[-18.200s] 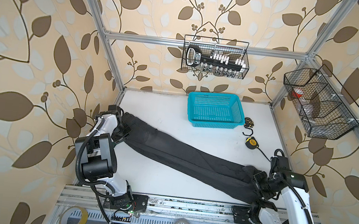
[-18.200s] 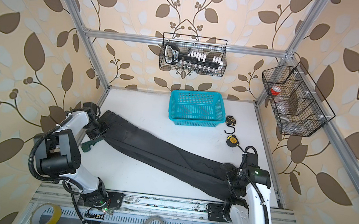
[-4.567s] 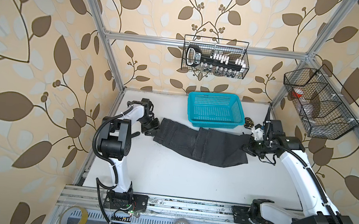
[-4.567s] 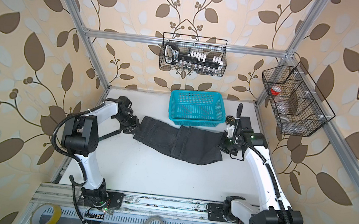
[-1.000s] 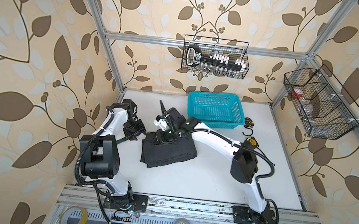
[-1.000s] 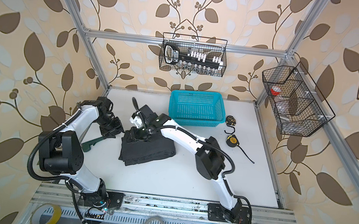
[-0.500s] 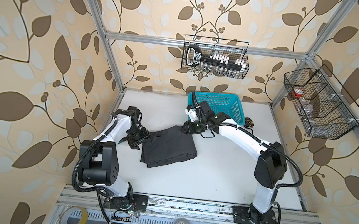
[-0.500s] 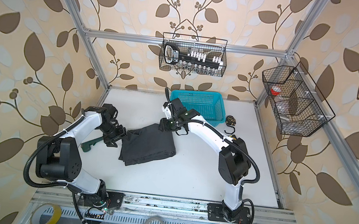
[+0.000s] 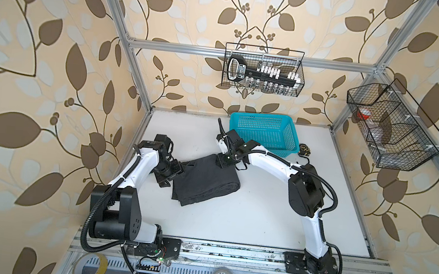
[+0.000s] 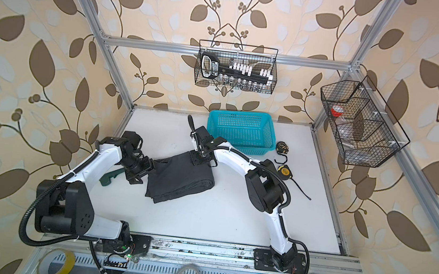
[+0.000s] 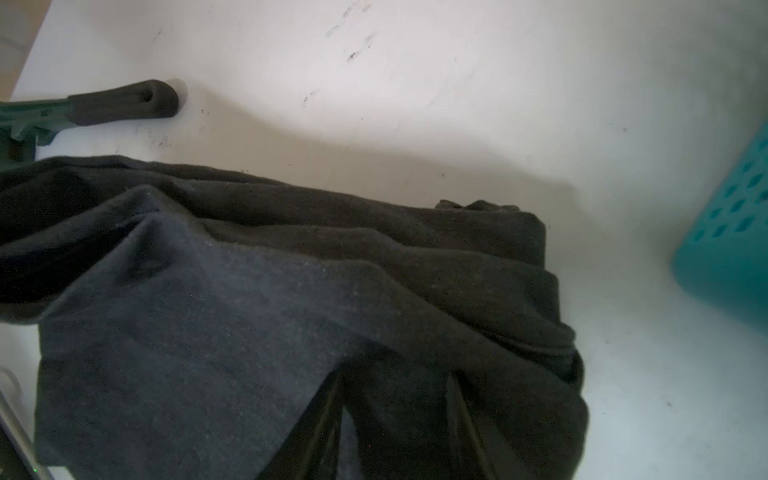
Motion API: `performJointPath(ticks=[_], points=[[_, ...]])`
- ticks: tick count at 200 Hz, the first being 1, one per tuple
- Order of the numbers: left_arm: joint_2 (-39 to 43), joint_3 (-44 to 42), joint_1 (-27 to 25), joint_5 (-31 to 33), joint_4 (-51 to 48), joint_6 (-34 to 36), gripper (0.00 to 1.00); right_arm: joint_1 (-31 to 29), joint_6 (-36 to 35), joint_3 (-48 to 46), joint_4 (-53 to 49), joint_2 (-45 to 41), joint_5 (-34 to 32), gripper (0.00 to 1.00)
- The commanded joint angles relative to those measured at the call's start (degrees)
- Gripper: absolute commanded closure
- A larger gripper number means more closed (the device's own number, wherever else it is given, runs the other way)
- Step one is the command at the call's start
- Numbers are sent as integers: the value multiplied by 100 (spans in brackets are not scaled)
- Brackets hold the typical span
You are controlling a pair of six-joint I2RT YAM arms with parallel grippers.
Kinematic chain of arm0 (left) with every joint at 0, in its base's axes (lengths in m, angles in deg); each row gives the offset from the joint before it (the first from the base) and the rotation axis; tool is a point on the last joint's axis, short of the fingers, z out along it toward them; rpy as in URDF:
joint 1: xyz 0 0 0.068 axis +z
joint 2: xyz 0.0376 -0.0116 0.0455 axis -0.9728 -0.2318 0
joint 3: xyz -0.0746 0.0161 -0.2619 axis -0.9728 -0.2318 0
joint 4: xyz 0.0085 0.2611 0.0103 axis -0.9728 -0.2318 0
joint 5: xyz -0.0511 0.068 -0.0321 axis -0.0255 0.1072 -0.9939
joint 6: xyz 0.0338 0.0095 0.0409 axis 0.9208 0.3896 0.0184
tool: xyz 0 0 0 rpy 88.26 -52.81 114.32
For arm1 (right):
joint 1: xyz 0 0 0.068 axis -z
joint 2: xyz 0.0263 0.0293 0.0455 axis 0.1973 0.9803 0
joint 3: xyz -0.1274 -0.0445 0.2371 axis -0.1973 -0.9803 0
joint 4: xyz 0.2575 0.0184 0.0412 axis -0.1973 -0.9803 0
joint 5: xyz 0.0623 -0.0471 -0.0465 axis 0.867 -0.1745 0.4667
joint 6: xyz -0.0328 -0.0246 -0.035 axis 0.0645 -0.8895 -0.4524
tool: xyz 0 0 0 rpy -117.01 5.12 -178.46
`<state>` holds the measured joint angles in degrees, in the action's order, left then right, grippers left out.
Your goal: Fold and stack the trousers
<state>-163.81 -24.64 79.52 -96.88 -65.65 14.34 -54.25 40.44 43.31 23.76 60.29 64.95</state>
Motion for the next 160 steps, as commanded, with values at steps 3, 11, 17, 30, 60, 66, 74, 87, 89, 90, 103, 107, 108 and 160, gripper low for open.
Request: performJointPath(ticks=[3, 11, 17, 30, 60, 66, 74, 87, 89, 90, 103, 107, 108, 160], points=[[-294, -236, -40, -188, 455, -230, 31, -224, -290, -108, -313, 227, -93, 59], [-397, -271, -44, -145, 508, -216, 33, -260, -274, -212, -358, 212, -53, 59], [-466, -315, -37, -118, 550, -212, 36, -274, -243, -312, -343, 175, -16, 59], [-539, -448, -39, -57, 649, -214, 46, -321, -209, -519, -329, 78, -14, 59], [-530, -721, -44, -195, 842, -321, 67, -294, -107, -896, -332, -209, 53, 59], [-504, -698, -46, -252, 791, -315, 69, -296, -93, -909, -344, -280, 78, 59], [-454, -634, -47, -241, 667, -271, 72, -277, -66, -902, -362, -397, 134, 59], [-319, -467, -52, -118, 358, -142, 80, -236, 22, -900, -306, -642, 283, 59], [-300, -433, -47, -102, 303, -118, 81, -227, 29, -900, -281, -684, 319, 59], [-290, -414, -47, -93, 278, -108, 81, -224, 34, -900, -270, -703, 335, 59], [-191, -235, -51, -83, 0, -28, 85, -159, 113, -834, -207, -934, 426, 59], [-97, -188, -46, -111, -80, -19, 86, -140, 126, -810, -163, -984, 444, 59], [-43, -177, -46, -120, -98, -10, 86, -137, 131, -802, -153, -989, 446, 59], [497, -198, -86, -627, -784, 43, 90, -46, 48, -501, 238, -677, 249, 59]])
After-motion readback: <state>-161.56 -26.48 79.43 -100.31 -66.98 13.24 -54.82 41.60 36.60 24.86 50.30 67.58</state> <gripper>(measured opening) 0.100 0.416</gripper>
